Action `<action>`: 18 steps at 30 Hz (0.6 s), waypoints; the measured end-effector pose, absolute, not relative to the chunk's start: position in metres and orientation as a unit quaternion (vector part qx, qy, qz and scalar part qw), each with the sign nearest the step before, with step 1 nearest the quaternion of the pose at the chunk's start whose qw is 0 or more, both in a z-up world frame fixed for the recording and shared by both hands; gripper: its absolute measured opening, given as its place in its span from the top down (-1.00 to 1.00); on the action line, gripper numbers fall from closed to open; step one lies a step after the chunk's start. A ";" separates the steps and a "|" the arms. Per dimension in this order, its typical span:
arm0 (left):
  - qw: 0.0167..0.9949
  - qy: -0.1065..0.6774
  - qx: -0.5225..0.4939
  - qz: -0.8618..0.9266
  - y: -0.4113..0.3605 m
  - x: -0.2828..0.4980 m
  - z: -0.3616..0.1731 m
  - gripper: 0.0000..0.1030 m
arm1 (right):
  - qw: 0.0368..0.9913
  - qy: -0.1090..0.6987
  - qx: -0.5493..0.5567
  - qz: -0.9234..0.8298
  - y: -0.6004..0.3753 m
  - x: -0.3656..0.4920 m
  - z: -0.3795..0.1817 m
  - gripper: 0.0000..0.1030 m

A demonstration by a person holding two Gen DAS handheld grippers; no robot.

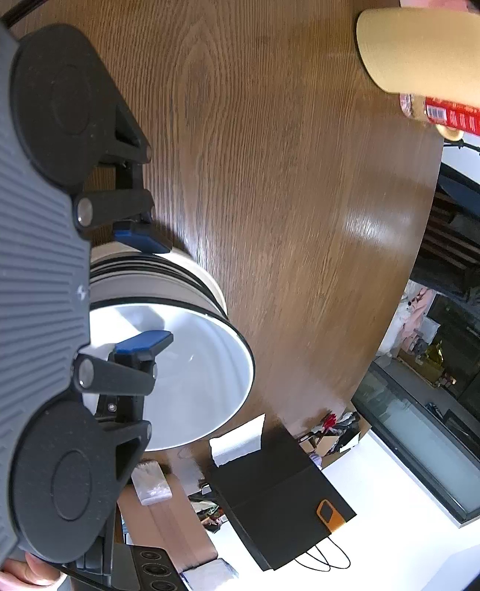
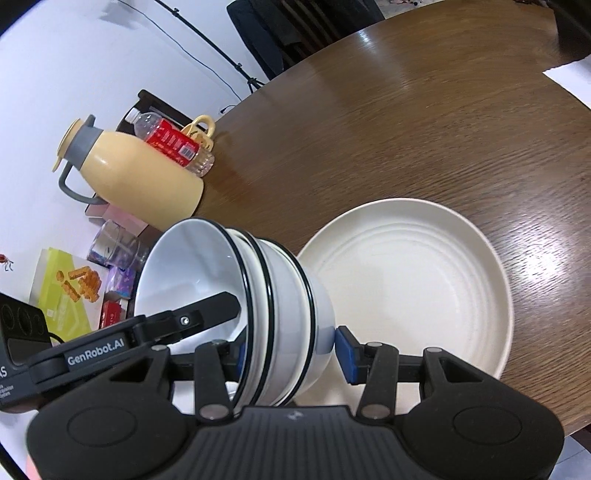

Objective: Organize plates and bowls
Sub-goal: 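Lower the stacked white bowls onto the cream plates with both grippers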

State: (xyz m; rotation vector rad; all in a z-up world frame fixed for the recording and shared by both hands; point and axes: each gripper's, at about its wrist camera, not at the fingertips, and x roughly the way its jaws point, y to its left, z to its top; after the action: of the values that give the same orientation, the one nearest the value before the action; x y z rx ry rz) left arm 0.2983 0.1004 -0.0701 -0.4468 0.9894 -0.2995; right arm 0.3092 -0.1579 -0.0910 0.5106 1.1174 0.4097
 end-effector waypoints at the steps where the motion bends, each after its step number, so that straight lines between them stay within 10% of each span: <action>1: 0.845 0.470 -0.211 -0.143 0.097 0.299 -0.071 0.11 | 0.798 0.520 0.238 0.190 -0.161 0.310 -0.091 0.13; 18: 0.839 0.478 -0.216 -0.141 0.056 0.312 -0.086 0.11 | 0.793 0.531 0.236 0.184 -0.202 0.327 -0.107 0.13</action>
State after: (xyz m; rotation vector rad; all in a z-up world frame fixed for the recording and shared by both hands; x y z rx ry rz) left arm 0.3123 0.0560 -0.0858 -0.4557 1.0116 -0.2992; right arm 0.3270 -0.2019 -0.1067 0.5073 1.1416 0.3952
